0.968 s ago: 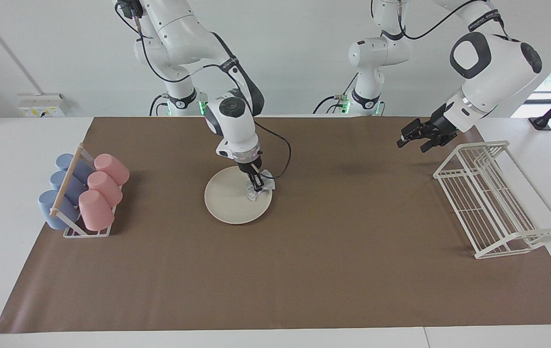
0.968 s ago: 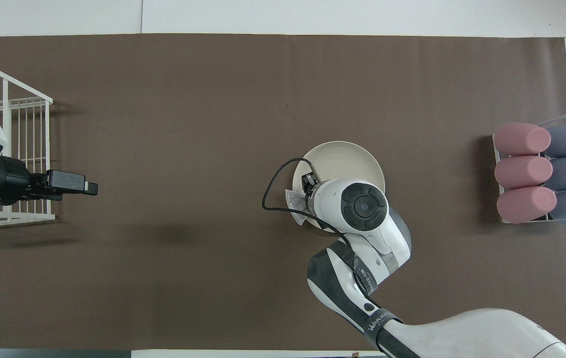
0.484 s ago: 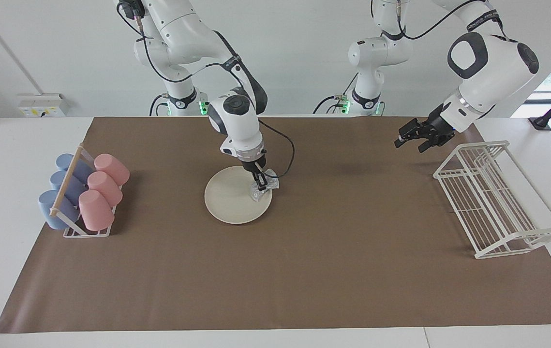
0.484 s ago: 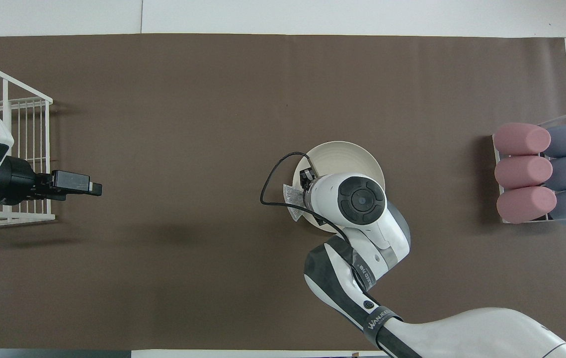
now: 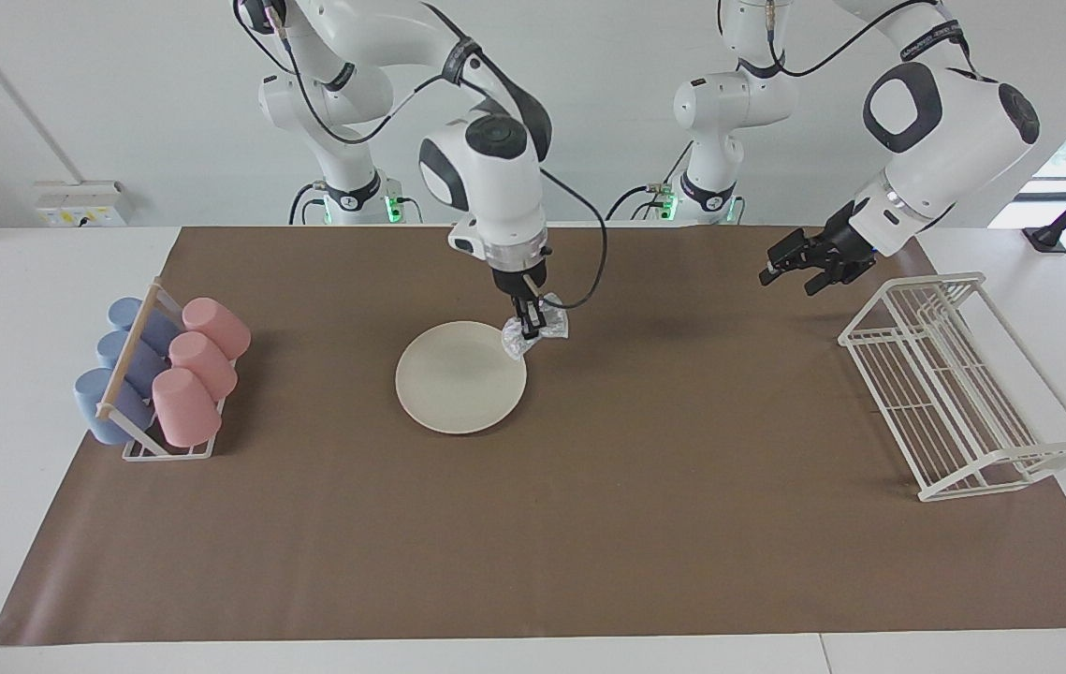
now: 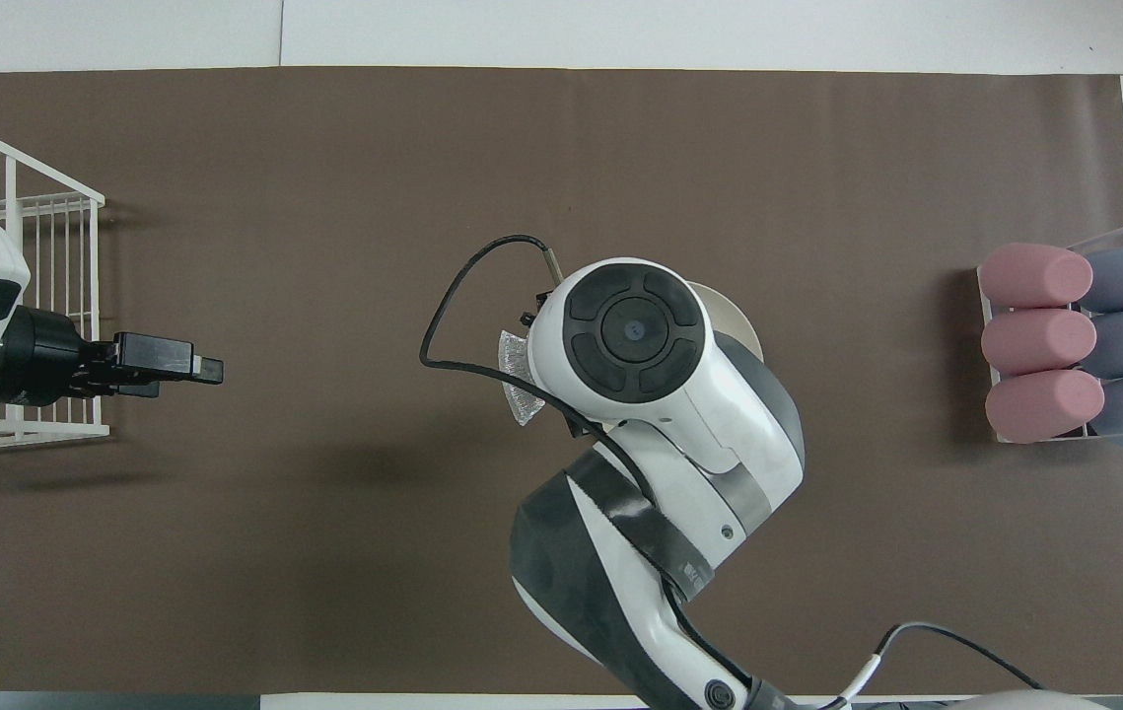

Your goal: Wipe plate with sponge

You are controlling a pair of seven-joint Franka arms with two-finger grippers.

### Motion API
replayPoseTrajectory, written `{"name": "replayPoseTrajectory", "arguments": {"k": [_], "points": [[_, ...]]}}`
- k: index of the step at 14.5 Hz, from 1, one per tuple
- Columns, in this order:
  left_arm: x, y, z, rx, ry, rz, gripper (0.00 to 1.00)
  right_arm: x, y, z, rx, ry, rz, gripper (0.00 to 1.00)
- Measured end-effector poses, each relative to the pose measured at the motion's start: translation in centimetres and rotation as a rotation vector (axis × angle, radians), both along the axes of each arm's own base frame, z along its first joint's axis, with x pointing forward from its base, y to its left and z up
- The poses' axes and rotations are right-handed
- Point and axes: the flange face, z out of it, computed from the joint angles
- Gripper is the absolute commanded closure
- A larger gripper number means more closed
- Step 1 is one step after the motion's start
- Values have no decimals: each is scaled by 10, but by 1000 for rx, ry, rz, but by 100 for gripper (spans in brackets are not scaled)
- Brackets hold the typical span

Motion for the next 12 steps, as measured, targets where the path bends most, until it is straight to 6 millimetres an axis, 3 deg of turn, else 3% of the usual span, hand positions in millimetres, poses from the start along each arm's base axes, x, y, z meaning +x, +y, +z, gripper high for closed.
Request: {"name": "replayPoseTrajectory", "arguments": {"k": [3,5,9,12], "points": [[-5,-18,4,-222,29,1,0,-18,23,53,22,18,-60,100],[-9,-27,3,-384,30,9,0,-29,28,77,42,30,-83,100],[-22,-44,-3,-639,27,2,0,-29,26,79,44,42,-96,100],[-25,-60,1,-734,22,-9,0,-28,25,77,42,44,-98,100]]}}
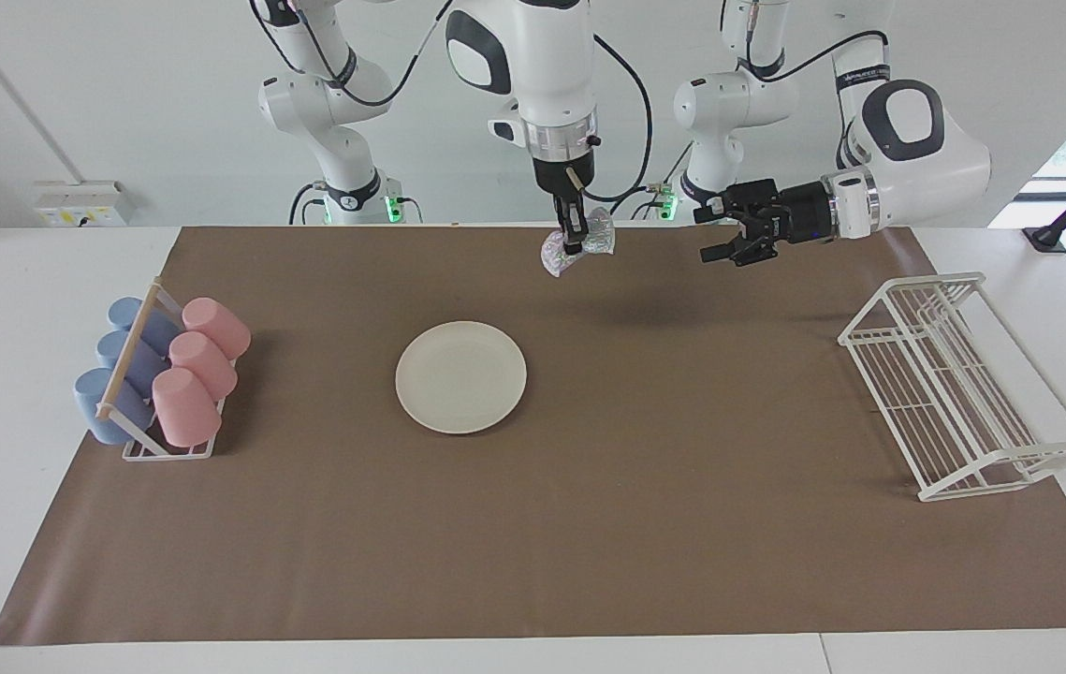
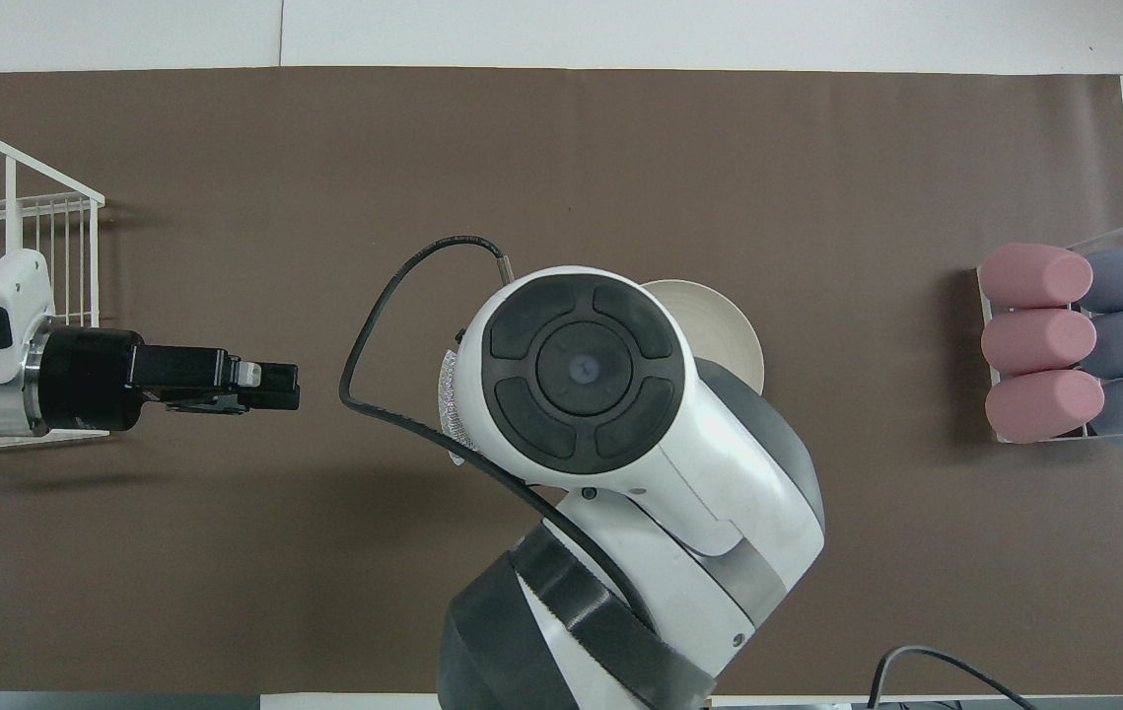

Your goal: Wipe plate with sponge

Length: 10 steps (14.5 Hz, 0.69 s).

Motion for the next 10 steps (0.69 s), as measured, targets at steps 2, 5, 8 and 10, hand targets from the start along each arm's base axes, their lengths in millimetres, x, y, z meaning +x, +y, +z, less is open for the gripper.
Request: {"name": "replayPoseTrajectory", "arguments": {"k": [2,5,8,10], "points": [[-4,-21,0,-20,-4,-31,0,0,0,0,0,1,0,100],[-13,-66,-2,-2,-28,-81,0,1,-1,0,0,1,-1,100],[-21,-102,-3,11,-49,-101,0,2,-2,0,0,1,-4,100],[-25,-116,-3,17,-59,-104,6,2,-2,0,0,1,-5,100]]}}
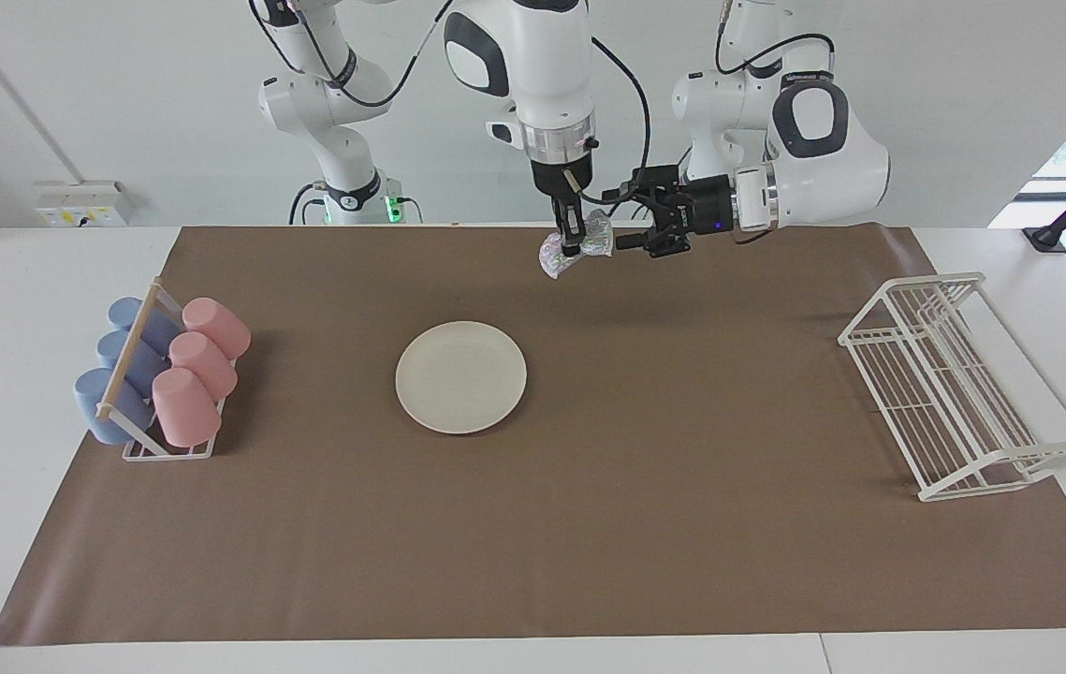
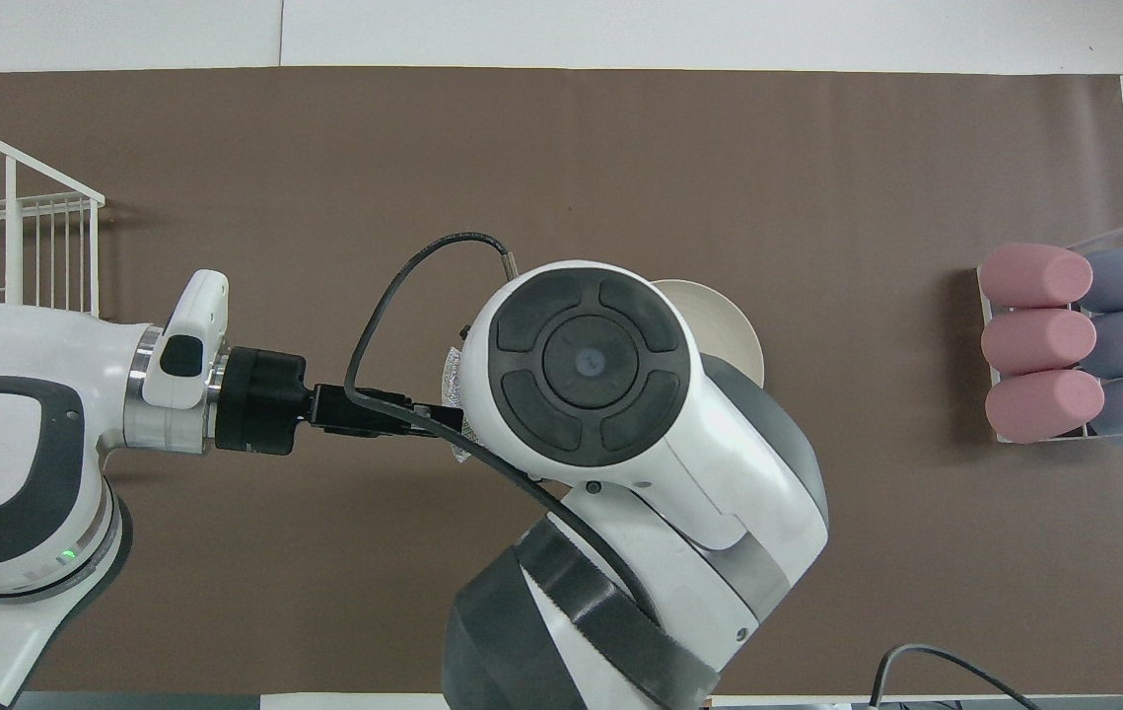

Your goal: Wipe plate with sponge

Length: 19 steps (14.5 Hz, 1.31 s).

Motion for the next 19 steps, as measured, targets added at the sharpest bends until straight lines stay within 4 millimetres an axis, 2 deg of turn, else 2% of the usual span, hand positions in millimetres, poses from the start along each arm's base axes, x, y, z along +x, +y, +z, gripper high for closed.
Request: {"name": "replayPoseTrajectory", "arguments": {"k": [1,2,3,4,14,15,16,17,19], "points": [[-1,-4,0,3,-3,0,17,0,0,0,0,0,0,100],[-2,-6,-1,5,-6,-1,40,0,0,0,0,0,0,100],[-2,-8,-1,7,-8,-2,73,0,0,0,0,0,-1,100],[-3,-11,-1,8,-9,-4,100,0,0,0,0,0,-1,100],[-3,-10,-1,15,38,16,100,1,-1,-1,1,2,-3,100],[-3,-10,-1,16,40,16,100,1,-1,-1,1,2,-3,76],[-3,-10,-1,16,41,17,100,1,-1,0,1,2,-3,18],[-3,-10,-1,16,41,18,100,2,-2,0,1,0,0,0],[-3,-10,-1,16,43,19,100,3,-3,0,1,-3,10,0]]}}
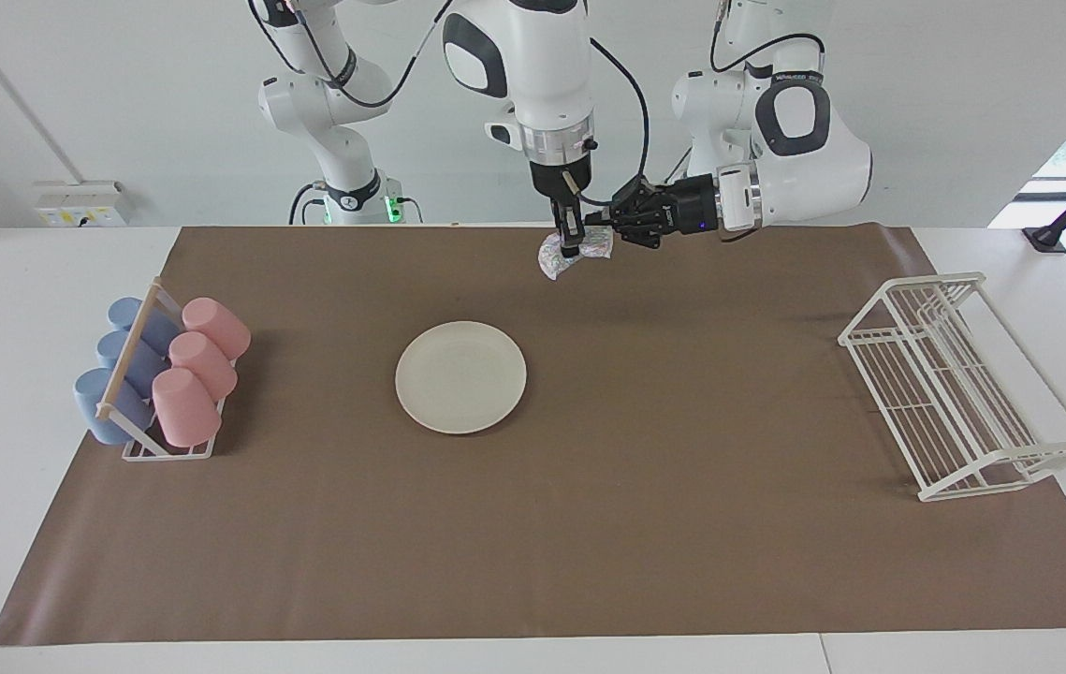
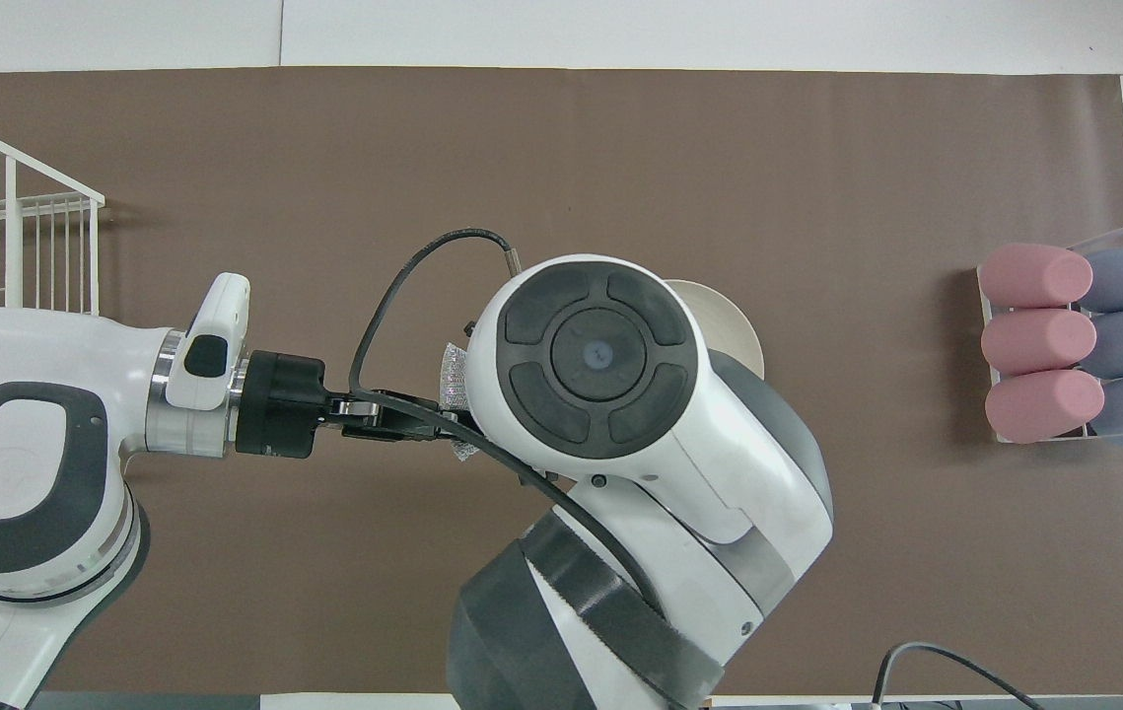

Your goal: Wipe plate with sponge

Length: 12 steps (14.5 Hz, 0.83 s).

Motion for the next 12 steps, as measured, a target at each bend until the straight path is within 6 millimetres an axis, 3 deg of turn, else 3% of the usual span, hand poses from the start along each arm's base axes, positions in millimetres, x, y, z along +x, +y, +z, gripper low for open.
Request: {"name": "replayPoseTrajectory", "arguments": {"k": [3,6,9,12], "points": [[0,1,0,0,1,2,100,5,-6,0,-4,-9,34,0],[1,2,0,1,8,8,100,18,-24,1,-19,-39,189,0],[2,8,-4,69,28,13,100,41,-73,10,-46,-82,336,0],[3,22,-6,233,36,-5,100,55,-140,22,-105,-76,557,0]]}}
